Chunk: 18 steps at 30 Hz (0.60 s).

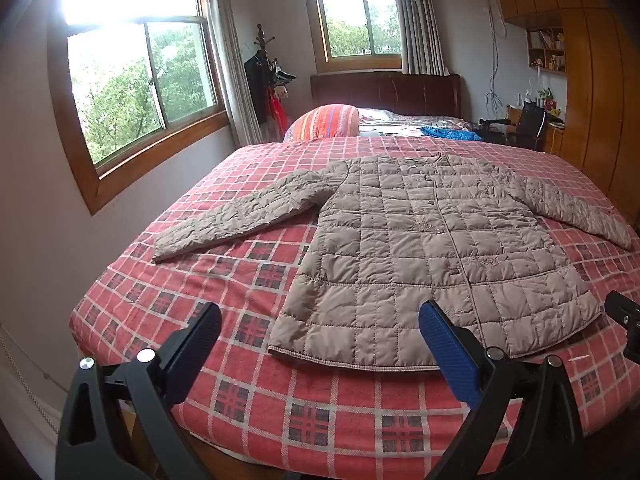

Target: Fold large clothes

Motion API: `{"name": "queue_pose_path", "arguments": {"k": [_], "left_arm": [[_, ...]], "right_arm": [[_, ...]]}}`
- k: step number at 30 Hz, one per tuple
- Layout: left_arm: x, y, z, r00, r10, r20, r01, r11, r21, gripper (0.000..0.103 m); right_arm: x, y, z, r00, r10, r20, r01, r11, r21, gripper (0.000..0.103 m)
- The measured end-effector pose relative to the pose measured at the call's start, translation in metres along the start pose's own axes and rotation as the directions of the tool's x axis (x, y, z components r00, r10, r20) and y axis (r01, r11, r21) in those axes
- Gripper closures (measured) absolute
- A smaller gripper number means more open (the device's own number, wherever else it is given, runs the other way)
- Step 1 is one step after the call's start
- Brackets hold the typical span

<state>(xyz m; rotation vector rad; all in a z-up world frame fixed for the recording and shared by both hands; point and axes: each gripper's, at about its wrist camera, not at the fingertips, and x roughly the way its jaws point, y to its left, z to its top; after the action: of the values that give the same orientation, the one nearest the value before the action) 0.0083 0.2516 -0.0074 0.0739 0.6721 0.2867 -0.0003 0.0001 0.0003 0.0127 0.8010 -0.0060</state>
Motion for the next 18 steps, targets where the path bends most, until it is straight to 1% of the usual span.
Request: {"name": "queue_pose_path", "arguments": {"k": [18], "left_arm": [[-0.0009, 0.0, 0.0004, 1.0, -0.003, 0.004, 0.003, 1.0, -0.003, 0.004]], "right_arm": [[-0.0003, -0.0003, -0.0002, 1.0, 0.001, 0.002, -0.001, 1.0, 0.003, 0.003]]}}
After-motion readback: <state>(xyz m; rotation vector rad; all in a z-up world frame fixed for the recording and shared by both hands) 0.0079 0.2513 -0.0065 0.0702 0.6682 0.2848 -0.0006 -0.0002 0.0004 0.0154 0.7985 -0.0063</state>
